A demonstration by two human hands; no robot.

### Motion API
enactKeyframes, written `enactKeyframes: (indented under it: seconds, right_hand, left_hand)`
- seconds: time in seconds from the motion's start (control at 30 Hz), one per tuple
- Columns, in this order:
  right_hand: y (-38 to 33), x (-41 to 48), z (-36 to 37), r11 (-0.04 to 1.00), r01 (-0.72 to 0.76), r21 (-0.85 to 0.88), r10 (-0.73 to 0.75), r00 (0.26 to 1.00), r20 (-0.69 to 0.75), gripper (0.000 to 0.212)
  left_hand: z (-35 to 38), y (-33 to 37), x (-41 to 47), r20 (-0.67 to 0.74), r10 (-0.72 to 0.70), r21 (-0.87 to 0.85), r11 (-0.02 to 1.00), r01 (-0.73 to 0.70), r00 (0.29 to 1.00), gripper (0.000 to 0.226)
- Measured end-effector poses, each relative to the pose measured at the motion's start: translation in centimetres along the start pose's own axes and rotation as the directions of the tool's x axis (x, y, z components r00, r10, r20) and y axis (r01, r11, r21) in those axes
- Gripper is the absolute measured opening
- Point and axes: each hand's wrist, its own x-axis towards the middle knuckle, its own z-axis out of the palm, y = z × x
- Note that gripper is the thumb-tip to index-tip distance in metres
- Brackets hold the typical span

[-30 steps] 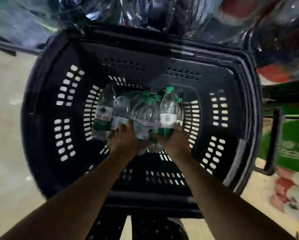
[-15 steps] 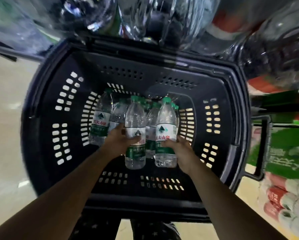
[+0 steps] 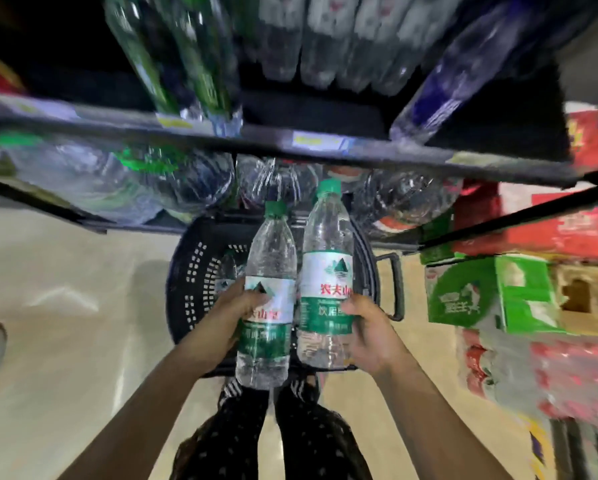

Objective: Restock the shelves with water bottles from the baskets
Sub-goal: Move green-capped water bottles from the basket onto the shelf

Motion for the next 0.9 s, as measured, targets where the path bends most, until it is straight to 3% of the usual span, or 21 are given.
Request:
enactKeyframes:
  seconds: [0.07,0.1,0.23,0.33,0.43,0.57,0.63,0.73,0.9]
  right_hand:
    - [-1.3,-3.4,1.9,0.999,0.05,0.021,-0.05,0.998,0.033,0.09]
    - [-1.9,-5.0,2.7,0.997,0.079,-0.005,-0.078,0.997,0.022,0.093]
    - [-3.9,-11.4,5.4,0.973,0.221,-0.072,-0.227,0.97,-0.088,0.055]
    - [-4.8,-15.3,6.7,0.938,0.346,-0.024,-0.347,0.937,-0.032,0.082]
    - [-6.4,-18.2,7.4,0.893,0.445,-0.069,-0.447,0.895,-0.014,0.103]
    - [-10.4,-21.0,6.7,0.832,0.537,-0.138,-0.538,0.842,0.034,0.103]
    - [-13.4,-21.9,6.2,0.787,0.59,-0.182,-0.587,0.806,0.076,0.099]
    - [-18.9,-23.1,5.8,0.685,0.673,-0.278,-0.654,0.737,0.173,0.075]
    - [-27.8,-22.1,6.0,0.558,0.749,-0.358,-0.737,0.645,0.2,0.081]
  left_hand:
    - [1.4,2.9,-3.3,0.02,0.026,-0.009,1.0,-0.026,0.999,0.045]
    - [2.2,4.3,-5.1,0.036,0.037,-0.011,0.999,-0.036,0.999,0.048]
    - [4.5,8.8,-10.7,0.076,0.116,0.035,0.992,-0.119,0.99,0.048]
    - [5.5,11.2,-13.8,0.11,0.185,0.091,0.977,-0.195,0.977,0.032]
    - [6.7,13.7,-16.2,0.142,0.275,0.126,0.948,-0.293,0.951,0.05]
    - [9.6,18.0,-17.5,0.195,0.39,0.14,0.897,-0.419,0.9,0.079]
    - [11.7,20.4,-17.2,0.165,0.457,0.137,0.867,-0.479,0.874,0.073]
    - [15.0,24.3,-15.9,0.105,0.569,0.125,0.806,-0.578,0.816,0.075]
    - [20.6,31.4,-13.2,0.079,0.682,0.12,0.718,-0.686,0.727,0.046]
